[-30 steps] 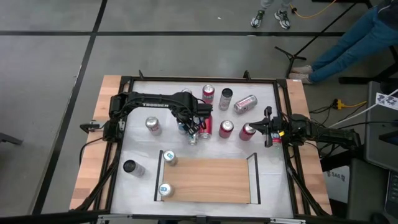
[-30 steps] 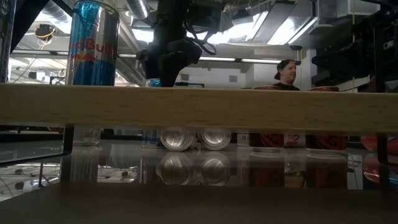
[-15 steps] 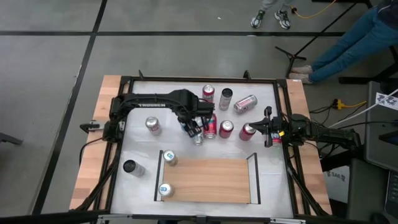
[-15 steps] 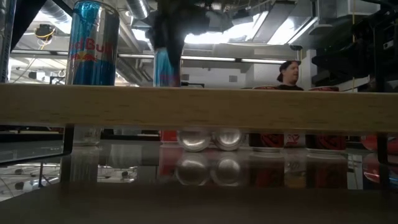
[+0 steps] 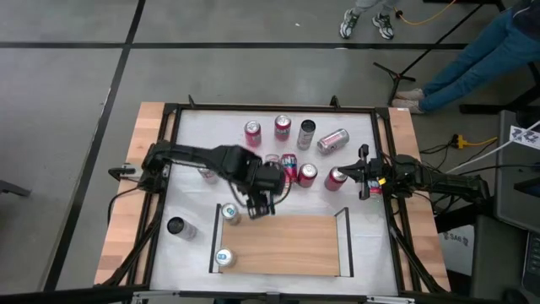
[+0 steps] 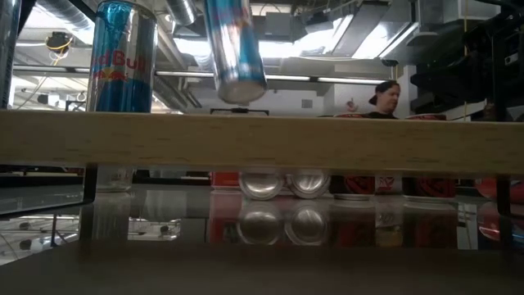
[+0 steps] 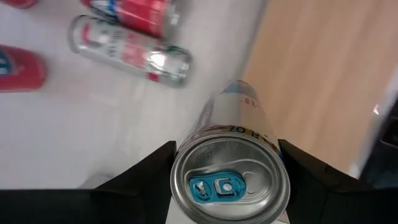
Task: Place canned beverage on shelf
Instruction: Put the blue soda can on the shelf aligned with the other blue soda can
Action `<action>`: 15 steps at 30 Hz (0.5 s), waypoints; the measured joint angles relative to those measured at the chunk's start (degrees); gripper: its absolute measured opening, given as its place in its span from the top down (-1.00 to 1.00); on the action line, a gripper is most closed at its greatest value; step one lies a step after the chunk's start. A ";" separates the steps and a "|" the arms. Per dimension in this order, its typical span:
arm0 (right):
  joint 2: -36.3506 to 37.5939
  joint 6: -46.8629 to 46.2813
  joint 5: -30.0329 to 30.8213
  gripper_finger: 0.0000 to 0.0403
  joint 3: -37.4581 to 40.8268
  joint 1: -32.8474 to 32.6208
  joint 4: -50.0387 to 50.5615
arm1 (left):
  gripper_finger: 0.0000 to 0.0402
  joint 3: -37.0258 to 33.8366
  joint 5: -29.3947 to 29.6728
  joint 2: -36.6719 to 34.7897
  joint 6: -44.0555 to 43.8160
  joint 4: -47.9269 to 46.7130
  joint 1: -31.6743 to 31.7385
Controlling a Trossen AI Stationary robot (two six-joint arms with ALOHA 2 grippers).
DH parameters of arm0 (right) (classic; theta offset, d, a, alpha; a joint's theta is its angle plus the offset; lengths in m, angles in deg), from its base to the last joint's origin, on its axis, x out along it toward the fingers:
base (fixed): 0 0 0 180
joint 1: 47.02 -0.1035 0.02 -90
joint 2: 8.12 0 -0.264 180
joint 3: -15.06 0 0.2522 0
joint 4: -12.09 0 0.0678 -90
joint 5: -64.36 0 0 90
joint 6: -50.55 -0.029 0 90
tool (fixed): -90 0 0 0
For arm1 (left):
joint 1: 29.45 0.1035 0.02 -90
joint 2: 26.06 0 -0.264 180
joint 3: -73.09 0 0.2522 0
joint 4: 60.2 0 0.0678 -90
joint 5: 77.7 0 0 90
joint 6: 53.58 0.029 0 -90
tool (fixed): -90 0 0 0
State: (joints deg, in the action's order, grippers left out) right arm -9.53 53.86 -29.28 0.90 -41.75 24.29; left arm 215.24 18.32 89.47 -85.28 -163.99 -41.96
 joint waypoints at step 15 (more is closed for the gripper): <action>0.00 0.01 0.00 1.00 0.00 -0.01 0.00 | -0.10 0.02 0.28 0.00 -9.91 -0.01 -12.42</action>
State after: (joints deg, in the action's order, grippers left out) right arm -9.53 53.87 -29.28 0.90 -41.76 24.29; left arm 215.25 18.60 89.47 -95.20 -164.00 -54.38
